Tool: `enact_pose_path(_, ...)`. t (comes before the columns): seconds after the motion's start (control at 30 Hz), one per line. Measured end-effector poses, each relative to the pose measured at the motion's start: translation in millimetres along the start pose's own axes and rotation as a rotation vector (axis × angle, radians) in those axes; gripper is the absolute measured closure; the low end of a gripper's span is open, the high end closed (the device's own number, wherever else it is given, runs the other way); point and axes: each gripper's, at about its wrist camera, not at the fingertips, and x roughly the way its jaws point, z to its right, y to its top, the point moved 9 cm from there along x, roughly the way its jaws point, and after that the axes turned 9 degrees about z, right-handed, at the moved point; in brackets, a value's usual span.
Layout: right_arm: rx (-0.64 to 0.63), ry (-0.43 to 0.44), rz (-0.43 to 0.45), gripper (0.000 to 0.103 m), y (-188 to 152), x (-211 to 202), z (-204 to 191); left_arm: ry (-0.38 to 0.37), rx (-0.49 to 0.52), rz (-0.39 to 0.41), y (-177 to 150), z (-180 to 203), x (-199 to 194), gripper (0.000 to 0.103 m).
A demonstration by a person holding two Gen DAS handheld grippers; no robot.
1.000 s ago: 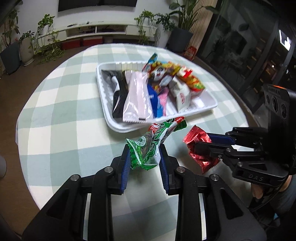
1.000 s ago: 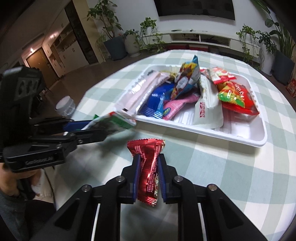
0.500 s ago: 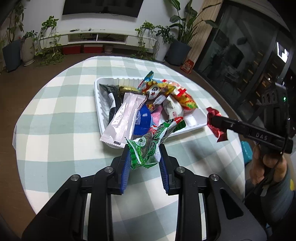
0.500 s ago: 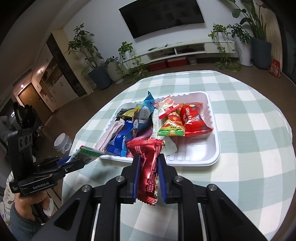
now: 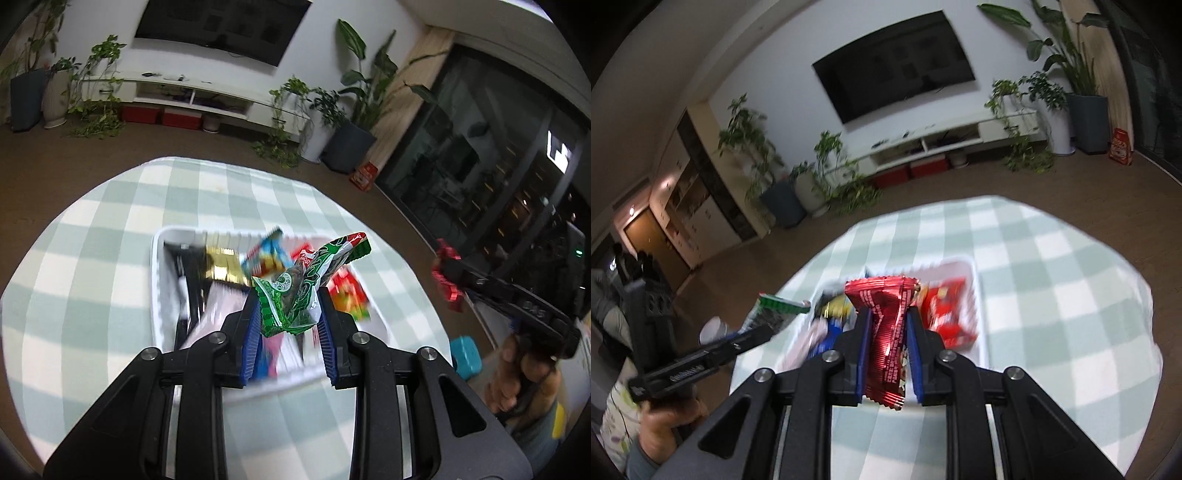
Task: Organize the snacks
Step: 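Carry the green packet and red foil candy over the tray and lower them inside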
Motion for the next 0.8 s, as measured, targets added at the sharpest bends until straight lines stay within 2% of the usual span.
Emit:
enact_pose_path(0.1,-0.029,0.008,-0.004,0.082,17,13,-5,0.013,-0.031,0.013,8,-5,17,0.077)
enact_pose_path(0.23,-0.079,0.023,-0.048,0.083,25,48,-20,0.036,-0.075,0.017,3,-21,37,0.076)
enact_pose_path(0.33,-0.087,0.044,-0.088,0.083,11,72,-32,0.063,-0.099,0.028,2,-35,44,0.077)
enact_pose_path(0.47,-0.143,0.008,-0.149,0.083,-20,94,-33,0.086,-0.102,0.040,1,-43,52,0.076)
enact_pose_path(0.8,-0.182,-0.029,-0.180,0.082,-41,106,-26,0.130,-0.058,0.011,-14,-45,75,0.076)
